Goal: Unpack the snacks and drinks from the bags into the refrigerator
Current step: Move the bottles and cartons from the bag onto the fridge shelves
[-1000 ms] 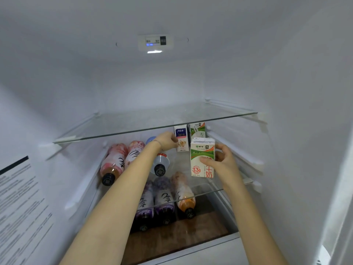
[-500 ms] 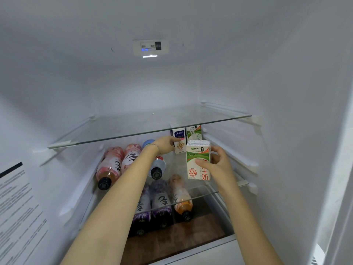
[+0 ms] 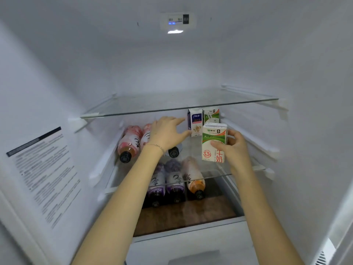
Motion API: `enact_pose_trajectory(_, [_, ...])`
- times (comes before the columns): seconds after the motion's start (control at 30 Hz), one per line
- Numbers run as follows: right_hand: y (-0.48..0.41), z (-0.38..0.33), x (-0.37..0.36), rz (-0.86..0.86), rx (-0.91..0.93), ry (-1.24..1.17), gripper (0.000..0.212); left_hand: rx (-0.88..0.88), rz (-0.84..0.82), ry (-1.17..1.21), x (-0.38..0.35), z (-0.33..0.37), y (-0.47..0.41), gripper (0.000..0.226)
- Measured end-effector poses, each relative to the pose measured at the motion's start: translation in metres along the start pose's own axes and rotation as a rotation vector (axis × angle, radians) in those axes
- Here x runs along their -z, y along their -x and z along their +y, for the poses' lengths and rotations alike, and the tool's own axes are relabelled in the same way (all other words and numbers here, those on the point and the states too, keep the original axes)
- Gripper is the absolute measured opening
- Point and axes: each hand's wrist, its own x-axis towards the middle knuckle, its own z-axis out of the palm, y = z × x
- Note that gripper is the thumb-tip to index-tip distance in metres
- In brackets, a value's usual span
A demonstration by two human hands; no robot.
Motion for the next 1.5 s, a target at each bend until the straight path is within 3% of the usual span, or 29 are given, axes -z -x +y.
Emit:
enact_pose_trajectory(0.2, [-0.002, 0.002, -0.024, -0.045, 0.019, 0.087, 0.048, 0.076, 0.069, -0.065, 0.006, 0.005, 0.058, 0.064])
enact_pose_trajectory(0.33, [-0.003, -0.009, -0.013, -0.136, 0.048, 0.415, 0.054, 0.087, 0.103, -0.077, 0.008, 0.012, 0.088, 0.067])
enact_pose_trajectory(0.47, [-0.003, -0.008, -0.007, -0.126, 0.085, 0.672, 0.043, 0.108, 0.107, -0.098, 0.01, 0.012, 0.1, 0.07])
enact_pose_trajectory(0.73, [-0.024, 0.002, -0.06, -0.086, 0.174, 0.649, 0.056, 0.151, 0.141, -0.107, 0.016, 0.004, 0.115, 0.072])
enact_pose_trajectory(0.97, [-0.052, 0.009, -0.07, -0.171, 0.09, 0.604, 0.039, 0.185, 0.191, -0.107, 0.019, -0.007, 0.121, 0.076])
enact_pose_trajectory(1.3, [-0.077, 0.018, -0.088, -0.111, 0.039, 0.531, 0.014, 0.218, 0.141, -0.064, 0.013, 0.002, 0.107, 0.073])
enact_pose_trajectory(1.4, [-0.086, 0.022, -0.088, -0.103, 0.014, 0.515, 0.023, 0.216, 0.165, -0.068, 0.012, 0.0, 0.101, 0.073])
enact_pose_trajectory(1.5, [-0.095, 0.026, -0.09, -0.098, -0.022, 0.53, 0.019, 0.212, 0.182, -0.057, 0.008, 0.0, 0.097, 0.077])
